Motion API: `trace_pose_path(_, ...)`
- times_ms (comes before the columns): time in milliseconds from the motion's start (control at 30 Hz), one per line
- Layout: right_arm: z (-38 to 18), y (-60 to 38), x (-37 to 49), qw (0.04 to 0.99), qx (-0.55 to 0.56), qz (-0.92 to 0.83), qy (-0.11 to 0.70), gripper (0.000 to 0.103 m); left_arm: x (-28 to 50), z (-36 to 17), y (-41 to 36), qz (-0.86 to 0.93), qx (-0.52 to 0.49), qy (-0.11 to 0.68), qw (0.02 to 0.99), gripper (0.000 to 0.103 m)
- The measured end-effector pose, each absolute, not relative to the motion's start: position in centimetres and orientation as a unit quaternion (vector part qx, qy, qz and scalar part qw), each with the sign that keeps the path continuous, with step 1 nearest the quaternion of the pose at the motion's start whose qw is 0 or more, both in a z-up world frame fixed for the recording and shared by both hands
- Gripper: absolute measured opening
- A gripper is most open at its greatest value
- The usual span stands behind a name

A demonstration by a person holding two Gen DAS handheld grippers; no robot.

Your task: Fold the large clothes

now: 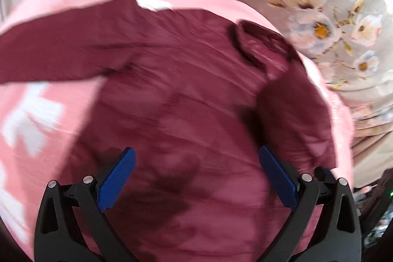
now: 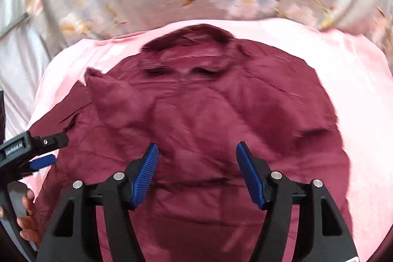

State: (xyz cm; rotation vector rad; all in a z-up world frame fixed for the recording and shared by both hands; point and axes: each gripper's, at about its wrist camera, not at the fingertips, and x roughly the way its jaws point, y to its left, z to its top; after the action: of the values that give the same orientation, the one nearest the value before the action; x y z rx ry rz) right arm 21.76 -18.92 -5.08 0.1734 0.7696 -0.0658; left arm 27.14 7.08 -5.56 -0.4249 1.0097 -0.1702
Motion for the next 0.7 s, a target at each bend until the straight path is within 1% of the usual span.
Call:
trace_pose_path(100, -4.9, -19.9, 20.5, 0.922, 0.098, -0.02, 0.373, 0.065, 26.3, -5.7, 5.4, -0.09, -0.201, 0.475, 0.852, 0.098)
trace_pose_path(200, -5.4, -19.6, 21.0, 0.917, 0.126, 0.015, 0.379, 0.064, 25.8, -5.6, 5.5, -0.081, -0.193, 0.473, 0.856, 0.098)
trace_pose_path(233, -5.7, -19.0, 21.4, 0.912, 0.129, 0.027, 0.389, 0.062, 25.6, -5.5, 5.8, -0.076, -0.195, 0.472, 0.856, 0.098)
trace_pose_path(433, -6.4, -17.3, 21.6, 0.912, 0.092, -0.014, 0.399, 0.061, 25.3, -5.9, 7.6, -0.079, -0.237, 0.493, 0.834, 0.098)
trace_pose_path(567, -7.5, -17.3, 19.9, 0.909, 0.015, -0.087, 0.408, 0.061, 25.0, -7.2, 6.0, -0.106, -0.261, 0.515, 0.81, 0.098)
trace_pose_path(633, -8.1, -17.9, 19.1, 0.905, 0.015, -0.101, 0.414, 0.061, 25.4, -8.1, 4.4, -0.116, -0.26, 0.531, 0.798, 0.098)
trace_pose_path(700, -8.5, -19.2, 18.5, 0.901, 0.041, -0.099, 0.421, 0.061, 25.8, -8.6, 3.4, -0.107, -0.242, 0.532, 0.804, 0.096)
